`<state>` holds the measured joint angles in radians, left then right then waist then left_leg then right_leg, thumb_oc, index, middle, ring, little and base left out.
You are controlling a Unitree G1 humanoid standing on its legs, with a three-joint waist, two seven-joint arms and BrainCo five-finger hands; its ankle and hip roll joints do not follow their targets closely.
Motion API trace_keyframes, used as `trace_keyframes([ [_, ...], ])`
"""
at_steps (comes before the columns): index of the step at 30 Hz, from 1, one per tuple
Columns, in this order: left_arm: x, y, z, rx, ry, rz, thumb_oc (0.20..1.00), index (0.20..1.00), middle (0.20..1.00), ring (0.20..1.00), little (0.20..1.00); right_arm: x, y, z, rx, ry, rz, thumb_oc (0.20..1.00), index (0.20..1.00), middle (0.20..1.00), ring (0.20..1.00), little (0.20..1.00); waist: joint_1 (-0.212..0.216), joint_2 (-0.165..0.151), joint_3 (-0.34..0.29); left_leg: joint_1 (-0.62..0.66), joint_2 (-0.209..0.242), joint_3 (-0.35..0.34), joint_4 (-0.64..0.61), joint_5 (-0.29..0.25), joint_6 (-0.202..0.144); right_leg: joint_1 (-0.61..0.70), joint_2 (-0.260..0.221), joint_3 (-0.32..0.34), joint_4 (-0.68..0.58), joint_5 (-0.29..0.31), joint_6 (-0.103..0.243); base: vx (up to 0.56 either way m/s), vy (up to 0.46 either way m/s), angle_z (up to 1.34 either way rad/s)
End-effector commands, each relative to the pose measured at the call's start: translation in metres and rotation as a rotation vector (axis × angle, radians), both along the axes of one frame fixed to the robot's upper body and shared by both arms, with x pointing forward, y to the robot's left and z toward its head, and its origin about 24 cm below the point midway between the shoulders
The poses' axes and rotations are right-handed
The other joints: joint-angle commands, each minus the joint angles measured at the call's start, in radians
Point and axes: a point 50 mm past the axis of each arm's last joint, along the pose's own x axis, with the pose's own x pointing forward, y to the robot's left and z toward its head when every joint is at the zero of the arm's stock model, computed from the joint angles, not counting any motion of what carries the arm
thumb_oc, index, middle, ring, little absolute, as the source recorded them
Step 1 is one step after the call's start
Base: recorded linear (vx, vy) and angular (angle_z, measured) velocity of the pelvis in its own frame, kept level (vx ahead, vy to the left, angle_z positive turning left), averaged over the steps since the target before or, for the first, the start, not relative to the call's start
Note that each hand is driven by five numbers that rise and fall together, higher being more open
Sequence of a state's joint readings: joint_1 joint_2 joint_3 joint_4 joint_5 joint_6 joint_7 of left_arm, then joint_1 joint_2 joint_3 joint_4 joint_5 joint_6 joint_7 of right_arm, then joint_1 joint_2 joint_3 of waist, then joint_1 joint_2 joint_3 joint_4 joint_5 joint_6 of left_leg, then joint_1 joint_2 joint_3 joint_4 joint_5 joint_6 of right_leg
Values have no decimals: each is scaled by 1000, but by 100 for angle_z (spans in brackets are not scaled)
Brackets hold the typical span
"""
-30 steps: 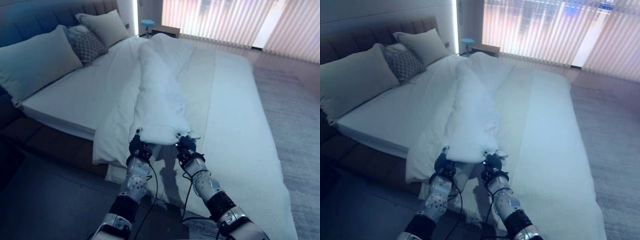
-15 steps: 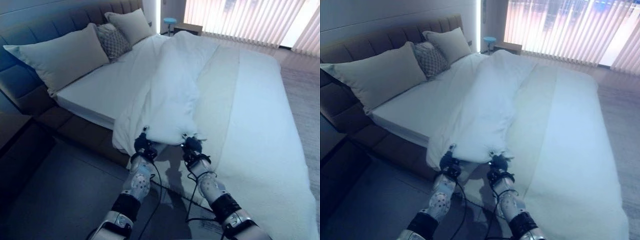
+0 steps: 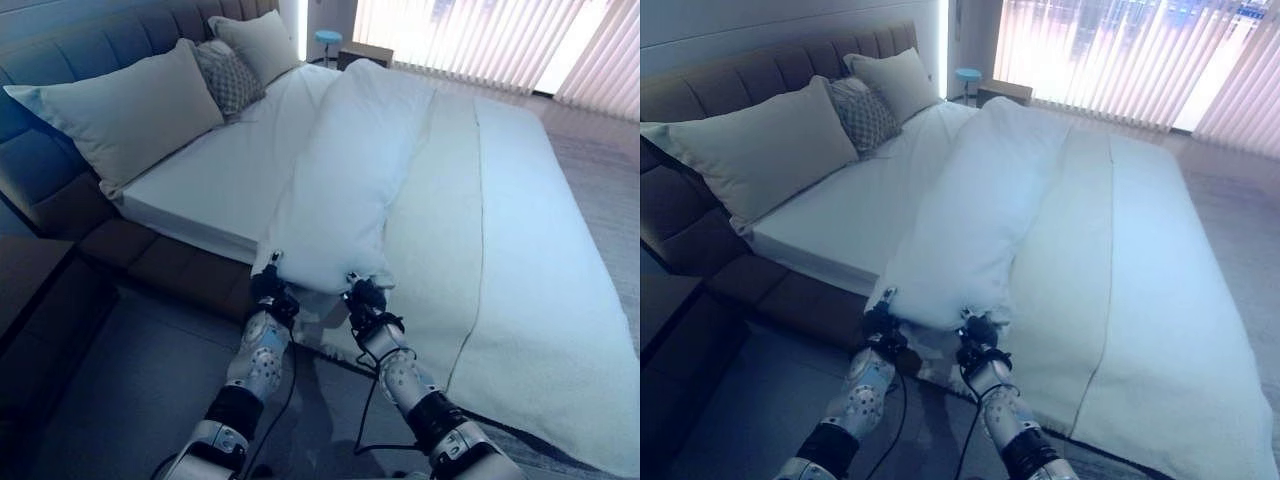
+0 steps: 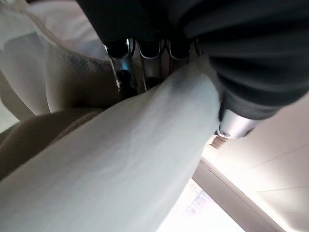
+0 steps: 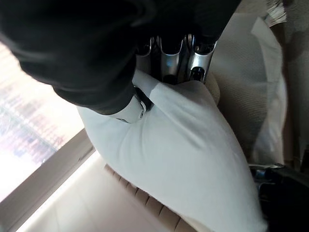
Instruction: Make the bed
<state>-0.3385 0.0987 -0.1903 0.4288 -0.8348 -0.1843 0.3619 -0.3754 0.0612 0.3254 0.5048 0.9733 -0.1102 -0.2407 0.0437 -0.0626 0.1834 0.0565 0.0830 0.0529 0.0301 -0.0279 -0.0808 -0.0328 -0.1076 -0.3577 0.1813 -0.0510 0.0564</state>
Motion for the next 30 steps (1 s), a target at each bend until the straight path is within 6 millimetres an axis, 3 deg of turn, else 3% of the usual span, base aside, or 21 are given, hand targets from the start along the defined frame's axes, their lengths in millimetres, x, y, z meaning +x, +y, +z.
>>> trace_keyframes([
  [1,2,81,64,108,-307,303,200,200,200,200,200,-1,-77,-12,-85,-20,-237,200,200,200,200,200,13,15,-69,4,-132,25,-107,55,4,20,105,101,-71,8,24,13,222,5],
  [6,8,69,60,124,-279,261,200,200,200,200,200,-6,-96,-14,-96,-14,-313,200,200,200,200,200,-30,15,-82,-12,-175,-12,-77,44,11,60,119,156,-157,32,0,22,131,51],
  [7,7,67,58,132,-277,244,200,200,200,200,200,-9,-101,-15,-108,-13,-325,200,200,200,200,200,-36,14,-69,-45,-189,-14,65,9,-10,85,105,162,-175,35,-4,0,48,80],
  [8,7,67,58,132,-276,244,200,200,200,200,200,-9,-101,-15,-108,-13,-325,200,200,200,200,200,-37,14,-70,-48,-188,-14,72,5,-10,85,106,161,-176,36,-4,-51,146,75],
  [9,7,67,61,151,-283,246,200,200,200,200,200,-9,-102,-12,-145,-30,-303,200,200,200,200,200,-22,17,-41,-124,-203,-57,239,48,-54,97,97,195,-166,33,-13,-69,156,51],
  [11,7,67,62,145,-287,254,200,200,200,200,200,-7,-104,-9,-151,-40,-306,200,200,200,200,200,-19,20,-34,-142,-184,-64,260,54,-65,101,88,201,-167,35,-10,-22,171,28],
  [12,9,71,68,164,-302,266,200,200,200,200,200,0,-104,0,-149,-68,-310,200,200,200,200,200,-17,12,-41,-137,-108,-58,232,9,-28,107,62,216,-177,38,8,69,184,-19],
  [14,11,72,74,185,-319,265,200,200,200,200,200,3,-105,5,-150,-84,-312,200,200,200,200,200,-15,7,-51,-130,-93,-63,201,-9,-12,105,51,220,-182,36,15,107,214,-39],
  [15,15,76,92,241,-369,274,200,200,200,200,200,15,-104,24,-158,-148,-308,200,200,200,200,200,-8,17,-73,-113,-47,-124,127,14,-15,106,35,239,-178,19,28,115,183,-39],
  [16,16,76,93,241,-370,274,200,200,200,200,200,16,-104,24,-158,-149,-308,200,200,200,200,200,-9,16,-73,-109,-47,-125,120,17,-16,105,35,238,-177,18,27,205,429,-38],
  [17,24,78,119,304,-433,283,200,200,200,200,200,28,-105,53,-166,-247,-301,200,200,200,200,200,-16,41,-85,-66,-21,-130,37,21,-18,104,16,238,-161,1,43,88,244,-13],
  [18,24,78,120,303,-434,283,200,200,200,200,200,29,-105,54,-166,-248,-302,200,200,200,200,200,-16,41,-85,-67,-22,-130,33,26,-18,102,15,238,-161,4,43,153,394,-9],
  [19,30,76,143,367,-503,274,200,200,200,200,200,31,-110,67,-184,-306,-310,200,200,200,200,200,-30,52,-95,-46,-20,-111,-2,25,-18,109,0,227,-157,3,55,115,384,11],
  [20,27,72,181,463,-652,269,200,200,200,200,200,33,-112,98,-173,-430,-331,200,200,200,200,200,-33,56,-91,-46,-52,-117,18,9,-4,100,-37,222,-128,12,64,113,387,12],
  [21,27,72,181,464,-653,270,200,200,200,200,200,33,-112,98,-172,-431,-331,200,200,200,200,200,-34,55,-91,-50,-54,-117,18,13,-3,97,-38,222,-129,15,65,101,362,22],
  [23,1,82,236,616,-907,381,200,200,200,200,200,29,-113,141,-194,-651,-342,200,200,200,200,200,-27,60,-88,-34,-90,-77,11,-13,29,76,-74,235,-85,32,77,117,355,8],
  [24,0,82,236,619,-907,384,200,200,200,200,200,28,-113,141,-194,-651,-342,200,200,200,200,200,-25,59,-87,-33,-90,-75,12,-14,30,75,-75,238,-83,32,78,142,437,-18],
  [25,-22,91,253,724,-1021,480,200,200,200,200,200,20,-113,163,-178,-787,-361,200,200,200,200,200,-13,66,-85,-23,-99,-44,8,-26,42,54,-94,221,-66,49,84,91,277,-26],
  [27,-40,98,258,808,-1070,577,200,200,200,200,200,11,-118,172,-189,-861,-396,200,200,200,200,200,9,70,-83,-13,-99,-5,-8,-29,45,40,-113,165,-49,57,83,84,247,-62],
  [28,-41,97,257,811,-1066,580,200,200,200,200,200,10,-117,171,-192,-859,-394,200,200,200,200,200,9,71,-86,-10,-99,-4,-11,-28,46,40,-113,166,-48,56,84,81,208,-98],
  [30,-56,104,249,837,-1070,642,200,200,200,200,200,0,-123,163,-214,-869,-409,200,200,200,200,200,23,73,-86,-1,-105,17,-34,-26,47,37,-112,96,-26,49,80,73,151,-54],
])
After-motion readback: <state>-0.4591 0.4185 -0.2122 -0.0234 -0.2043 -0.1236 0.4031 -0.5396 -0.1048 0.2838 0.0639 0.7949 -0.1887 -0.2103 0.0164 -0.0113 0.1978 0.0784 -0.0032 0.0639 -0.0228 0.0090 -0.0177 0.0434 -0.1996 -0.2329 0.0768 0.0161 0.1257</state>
